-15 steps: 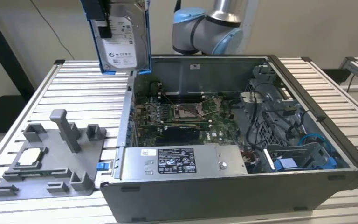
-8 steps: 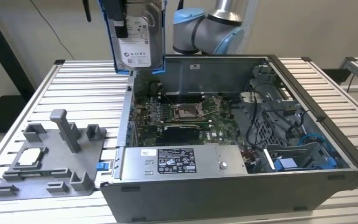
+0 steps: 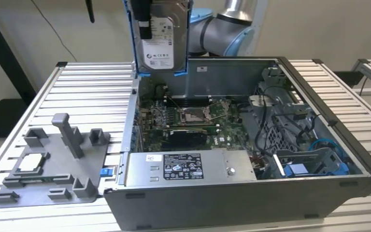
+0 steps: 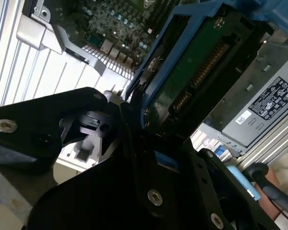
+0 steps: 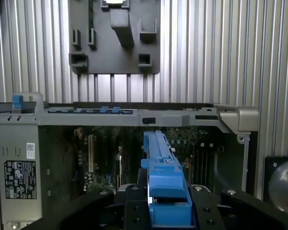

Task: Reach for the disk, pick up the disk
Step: 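Pick up the disk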

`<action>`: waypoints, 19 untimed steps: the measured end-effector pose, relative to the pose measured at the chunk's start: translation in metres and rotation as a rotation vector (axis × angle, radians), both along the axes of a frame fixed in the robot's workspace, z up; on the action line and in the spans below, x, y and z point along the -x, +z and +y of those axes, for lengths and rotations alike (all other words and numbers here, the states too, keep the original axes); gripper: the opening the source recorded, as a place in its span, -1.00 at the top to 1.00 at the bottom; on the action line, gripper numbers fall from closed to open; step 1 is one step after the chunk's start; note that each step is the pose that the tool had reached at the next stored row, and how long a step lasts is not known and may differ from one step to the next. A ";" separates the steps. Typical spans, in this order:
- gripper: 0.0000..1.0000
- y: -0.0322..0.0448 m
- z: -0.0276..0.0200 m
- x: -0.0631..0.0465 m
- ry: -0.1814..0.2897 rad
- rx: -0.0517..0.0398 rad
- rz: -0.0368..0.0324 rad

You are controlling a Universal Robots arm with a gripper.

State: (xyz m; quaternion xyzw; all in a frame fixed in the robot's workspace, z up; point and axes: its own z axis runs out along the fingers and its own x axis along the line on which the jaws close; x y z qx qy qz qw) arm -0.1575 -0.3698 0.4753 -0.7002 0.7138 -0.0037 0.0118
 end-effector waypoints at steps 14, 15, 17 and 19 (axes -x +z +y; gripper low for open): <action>1.00 0.0000 0.0000 -0.057 0.000 0.0001 0.0002; 1.00 0.0000 0.0000 -0.061 0.000 0.0000 0.0001; 1.00 0.0000 0.0000 -0.068 0.000 0.0000 0.0002; 1.00 0.0000 0.0000 -0.077 0.000 0.0001 0.0003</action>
